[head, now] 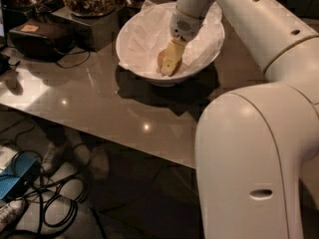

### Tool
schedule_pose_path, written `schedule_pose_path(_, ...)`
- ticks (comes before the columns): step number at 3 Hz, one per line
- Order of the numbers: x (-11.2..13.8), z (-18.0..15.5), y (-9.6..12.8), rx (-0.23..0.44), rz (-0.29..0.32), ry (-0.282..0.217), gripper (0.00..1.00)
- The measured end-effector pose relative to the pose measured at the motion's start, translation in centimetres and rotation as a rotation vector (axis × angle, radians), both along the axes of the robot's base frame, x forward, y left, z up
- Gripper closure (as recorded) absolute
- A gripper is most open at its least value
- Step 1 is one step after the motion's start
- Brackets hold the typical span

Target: Pick apple from white bowl

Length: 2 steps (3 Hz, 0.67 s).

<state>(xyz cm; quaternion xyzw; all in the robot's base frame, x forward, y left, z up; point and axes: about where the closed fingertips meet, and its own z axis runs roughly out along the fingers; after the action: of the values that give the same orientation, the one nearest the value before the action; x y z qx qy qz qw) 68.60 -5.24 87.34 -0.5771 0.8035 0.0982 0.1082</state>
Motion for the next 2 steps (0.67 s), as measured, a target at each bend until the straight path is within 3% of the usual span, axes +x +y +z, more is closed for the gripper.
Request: schedule_pose_path(2,0.30,-0.50,0.26,-0.019,0.020,0.009,0.31)
